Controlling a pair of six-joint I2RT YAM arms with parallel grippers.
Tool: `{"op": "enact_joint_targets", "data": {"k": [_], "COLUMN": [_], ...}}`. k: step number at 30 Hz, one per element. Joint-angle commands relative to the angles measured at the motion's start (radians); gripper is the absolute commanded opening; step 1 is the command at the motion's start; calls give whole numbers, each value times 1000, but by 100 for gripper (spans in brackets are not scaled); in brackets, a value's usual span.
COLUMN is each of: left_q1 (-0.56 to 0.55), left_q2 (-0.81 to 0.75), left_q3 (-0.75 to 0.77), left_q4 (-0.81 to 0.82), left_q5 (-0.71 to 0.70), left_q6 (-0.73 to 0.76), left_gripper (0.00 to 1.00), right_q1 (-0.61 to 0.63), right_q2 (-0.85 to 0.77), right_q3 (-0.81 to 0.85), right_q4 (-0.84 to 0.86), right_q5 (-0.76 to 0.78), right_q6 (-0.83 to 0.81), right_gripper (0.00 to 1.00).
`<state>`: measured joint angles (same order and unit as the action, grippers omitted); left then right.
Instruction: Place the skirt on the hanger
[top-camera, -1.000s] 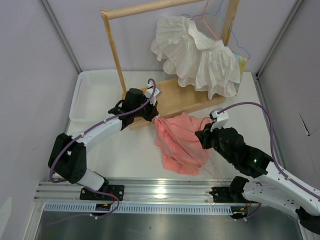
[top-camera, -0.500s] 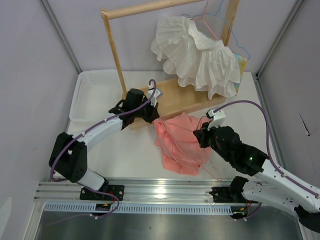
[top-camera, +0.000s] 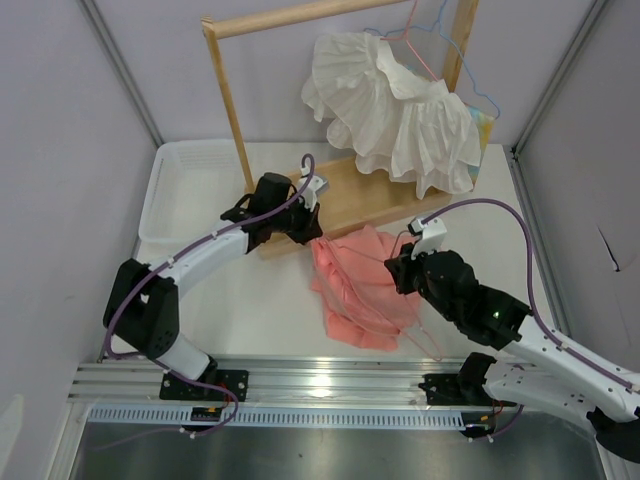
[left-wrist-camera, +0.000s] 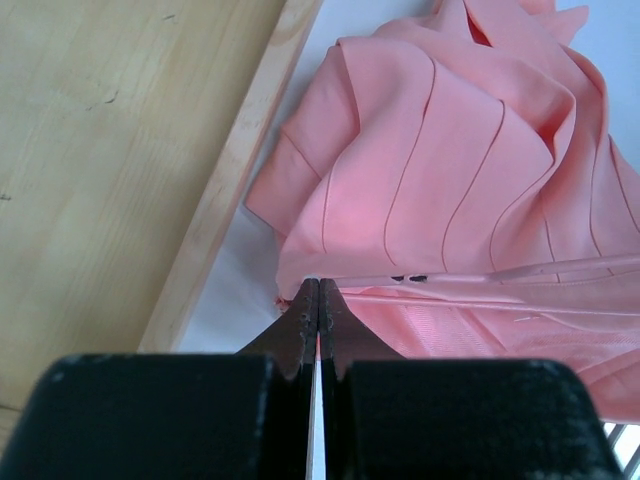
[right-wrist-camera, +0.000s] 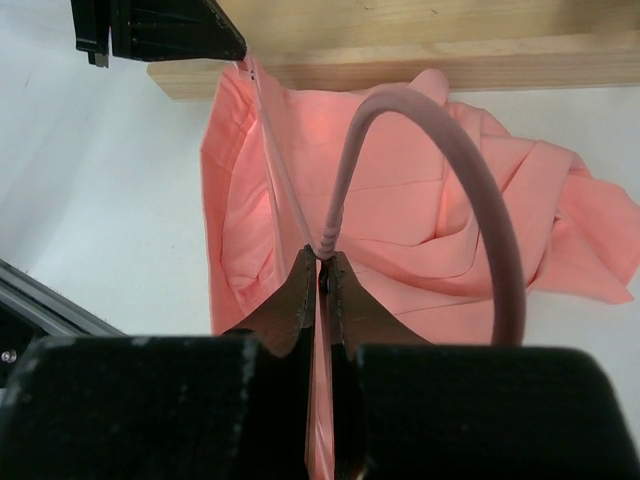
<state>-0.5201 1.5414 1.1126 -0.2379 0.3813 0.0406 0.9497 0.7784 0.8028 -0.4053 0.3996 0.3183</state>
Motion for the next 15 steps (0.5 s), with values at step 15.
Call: {"op": "enact_joint_targets", "data": {"k": [15], "left_q1": [5], "left_q2": [20], "left_q3": [62], "left_q4": [-35], "left_q5": [90], "left_q6": [-31], "left_gripper": [0], "right_q1": [0], "right_q2": [2], "right_q3": [-17], "right_q4": [138], "right_q5": [-2], "right_q6": [-24], "right_gripper": [0]}}
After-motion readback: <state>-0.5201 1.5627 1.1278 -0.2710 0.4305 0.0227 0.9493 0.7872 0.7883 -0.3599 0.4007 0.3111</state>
